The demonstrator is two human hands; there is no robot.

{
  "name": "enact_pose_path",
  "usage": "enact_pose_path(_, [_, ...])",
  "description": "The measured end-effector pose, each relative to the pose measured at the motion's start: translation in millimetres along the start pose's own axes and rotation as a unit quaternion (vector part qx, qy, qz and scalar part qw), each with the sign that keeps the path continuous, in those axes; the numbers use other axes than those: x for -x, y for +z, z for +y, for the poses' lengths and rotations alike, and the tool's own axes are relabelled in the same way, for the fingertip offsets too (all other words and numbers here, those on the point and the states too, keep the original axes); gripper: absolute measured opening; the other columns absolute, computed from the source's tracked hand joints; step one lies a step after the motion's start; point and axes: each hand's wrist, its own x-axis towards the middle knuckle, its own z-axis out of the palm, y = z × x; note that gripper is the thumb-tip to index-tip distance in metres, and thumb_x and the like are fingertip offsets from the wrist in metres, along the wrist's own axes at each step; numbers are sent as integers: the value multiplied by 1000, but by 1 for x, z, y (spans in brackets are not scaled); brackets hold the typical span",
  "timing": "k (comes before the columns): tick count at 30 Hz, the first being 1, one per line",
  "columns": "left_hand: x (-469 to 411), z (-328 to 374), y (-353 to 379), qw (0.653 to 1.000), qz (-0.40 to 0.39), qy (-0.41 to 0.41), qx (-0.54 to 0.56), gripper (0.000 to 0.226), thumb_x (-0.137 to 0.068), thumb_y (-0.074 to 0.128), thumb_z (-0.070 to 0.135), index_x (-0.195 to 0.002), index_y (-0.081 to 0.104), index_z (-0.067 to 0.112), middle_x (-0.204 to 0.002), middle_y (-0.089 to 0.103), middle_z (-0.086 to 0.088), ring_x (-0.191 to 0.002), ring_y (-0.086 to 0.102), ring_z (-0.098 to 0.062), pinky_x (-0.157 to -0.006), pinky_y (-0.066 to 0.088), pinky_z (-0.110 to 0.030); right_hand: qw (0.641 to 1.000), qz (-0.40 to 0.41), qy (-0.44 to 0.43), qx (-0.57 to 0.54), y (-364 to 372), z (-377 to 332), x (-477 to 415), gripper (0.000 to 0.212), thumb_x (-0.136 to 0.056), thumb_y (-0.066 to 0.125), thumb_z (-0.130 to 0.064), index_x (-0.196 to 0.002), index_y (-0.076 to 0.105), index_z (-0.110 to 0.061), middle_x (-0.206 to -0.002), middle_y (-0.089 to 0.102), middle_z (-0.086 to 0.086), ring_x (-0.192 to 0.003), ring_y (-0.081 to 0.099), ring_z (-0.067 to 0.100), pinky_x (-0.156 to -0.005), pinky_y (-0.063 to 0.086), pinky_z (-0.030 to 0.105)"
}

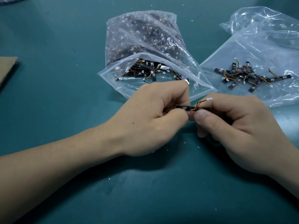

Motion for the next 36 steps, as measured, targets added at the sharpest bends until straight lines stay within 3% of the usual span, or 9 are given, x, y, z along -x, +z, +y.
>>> enact_pose_path(4, [-1,-1,0,1000,5,-3,0,15,-84,57,7,-72,48,10,-56,39,8,-56,35,-8,-54,30,-23,1000,0,-13,22,-1,1,1,21,-98,56,-37,-81,67,-30,-66,65,-5,-55,57,15,-52,42,24])
enact_pose_path(9, [-2,0,0,1000,7,-4,-3,17,-82,57,9,-69,47,10,-57,38,6,-57,35,-8,-54,30,-23,999,0,-21,46,0,3,3,22,-98,56,-37,-85,70,-26,-63,63,2,-57,58,20,-56,43,38])
enact_pose_path(19, [-1,-1,1,1000,9,-4,-16,14,-84,58,9,-72,51,11,-55,40,8,-54,36,-8,-53,29,-21,1000,-18,-15,19,-1,0,2,17,-94,56,-37,-82,66,-30,-64,63,3,-58,58,25,-57,43,41])
enact_pose_path(27, [-1,1,0,1000,8,-6,-19,18,-84,59,14,-70,48,13,-56,41,7,-56,37,-8,-53,31,-23,1000,-8,-16,22,0,-2,0,21,-94,56,-36,-74,60,-42,-60,58,1,-54,51,17,-51,37,24])
enact_pose_path(31, [0,0,1,1000,2,-13,-22,15,-85,59,17,-72,52,13,-56,48,-4,-53,38,-12,-50,34,-28,1000,-3,-5,2,0,-1,0,23,-92,57,-35,-70,63,-33,-59,55,0,-53,50,17,-50,37,24])
enact_pose_path(36, [1,1,3,999,-2,-7,-40,15,-84,60,17,-72,52,13,-56,48,-3,-53,38,-10,-49,33,-24,1000,-4,6,-2,-1,1,1,27,-88,57,-35,-67,65,-21,-57,52,4,-52,48,20,-51,38,35])
